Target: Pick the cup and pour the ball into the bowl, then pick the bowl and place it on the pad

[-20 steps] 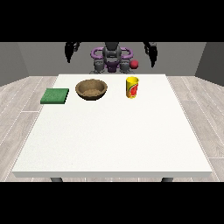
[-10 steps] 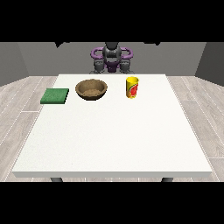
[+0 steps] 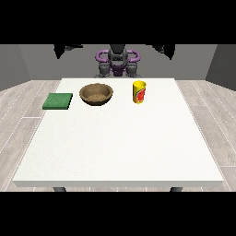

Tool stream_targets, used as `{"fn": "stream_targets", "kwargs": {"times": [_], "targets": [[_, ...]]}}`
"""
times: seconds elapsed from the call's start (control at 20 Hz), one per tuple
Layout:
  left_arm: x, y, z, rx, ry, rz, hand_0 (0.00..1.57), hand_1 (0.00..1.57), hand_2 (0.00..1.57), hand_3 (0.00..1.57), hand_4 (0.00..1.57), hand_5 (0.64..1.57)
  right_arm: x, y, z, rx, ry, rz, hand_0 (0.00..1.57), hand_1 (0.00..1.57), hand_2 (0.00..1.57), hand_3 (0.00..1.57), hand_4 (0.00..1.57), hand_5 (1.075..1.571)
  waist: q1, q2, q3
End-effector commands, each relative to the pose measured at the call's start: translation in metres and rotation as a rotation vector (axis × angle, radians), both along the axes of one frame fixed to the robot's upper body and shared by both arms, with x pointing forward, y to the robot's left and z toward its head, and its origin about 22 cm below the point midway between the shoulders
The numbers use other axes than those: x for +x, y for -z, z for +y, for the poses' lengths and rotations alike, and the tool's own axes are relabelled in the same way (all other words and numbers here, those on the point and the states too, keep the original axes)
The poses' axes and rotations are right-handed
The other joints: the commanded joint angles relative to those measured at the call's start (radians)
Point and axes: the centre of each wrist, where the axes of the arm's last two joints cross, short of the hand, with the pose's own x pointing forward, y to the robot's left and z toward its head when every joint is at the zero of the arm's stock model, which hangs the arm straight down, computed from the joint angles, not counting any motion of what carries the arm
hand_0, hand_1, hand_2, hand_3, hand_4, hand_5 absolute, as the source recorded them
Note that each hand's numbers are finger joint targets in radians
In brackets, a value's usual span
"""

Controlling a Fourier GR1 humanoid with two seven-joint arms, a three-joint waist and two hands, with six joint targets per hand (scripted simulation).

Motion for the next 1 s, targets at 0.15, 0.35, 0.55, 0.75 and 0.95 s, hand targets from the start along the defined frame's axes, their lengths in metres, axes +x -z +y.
{"fn": "stream_targets", "kwargs": {"times": [0.15, 0.35, 0.55, 0.75, 0.95], "targets": [[0.011, 0.042, 0.005, 0.023, -0.030, -0.125, 0.00, 0.00, 0.00, 0.00, 0.00, 1.524, 0.014, -0.002, 0.031, 0.021, -0.021, -0.095, 0.00, 0.00, 0.00, 0.00, 0.00, 1.570, -0.019, 0.140, -0.0006], [0.026, 0.055, -0.043, 0.022, -0.030, -0.141, 0.00, 0.00, 0.00, 0.00, 0.00, 1.523, 0.022, 0.005, -0.001, -0.005, -0.030, -0.126, 0.00, 0.00, 0.00, 0.00, 0.00, 1.571, -0.036, 0.166, 0.0002], [0.030, 0.090, -0.046, -0.007, -0.057, -0.142, 0.00, 0.00, 0.00, 0.00, 0.00, 1.517, 0.020, -0.002, 0.010, -0.031, -0.074, -0.143, 0.00, 0.00, 0.00, 0.00, 0.00, 1.571, -0.078, 0.200, -0.0004], [0.033, 0.107, -0.047, 0.013, -0.062, -0.170, 0.00, 0.00, 0.00, 0.00, 0.00, 1.530, 0.030, -0.006, -0.023, 0.003, -0.035, -0.204, 0.00, 0.00, 0.00, 0.00, 0.00, 1.570, -0.062, 0.246, -0.0001], [0.054, 0.109, -0.041, 0.036, -0.085, -0.190, 0.00, 0.00, 0.00, 0.00, 0.00, 1.517, 0.037, -0.007, -0.020, -0.006, -0.054, -0.197, 0.00, 0.00, 0.00, 0.00, 0.00, 1.570, -0.072, 0.271, -0.0002]]}}
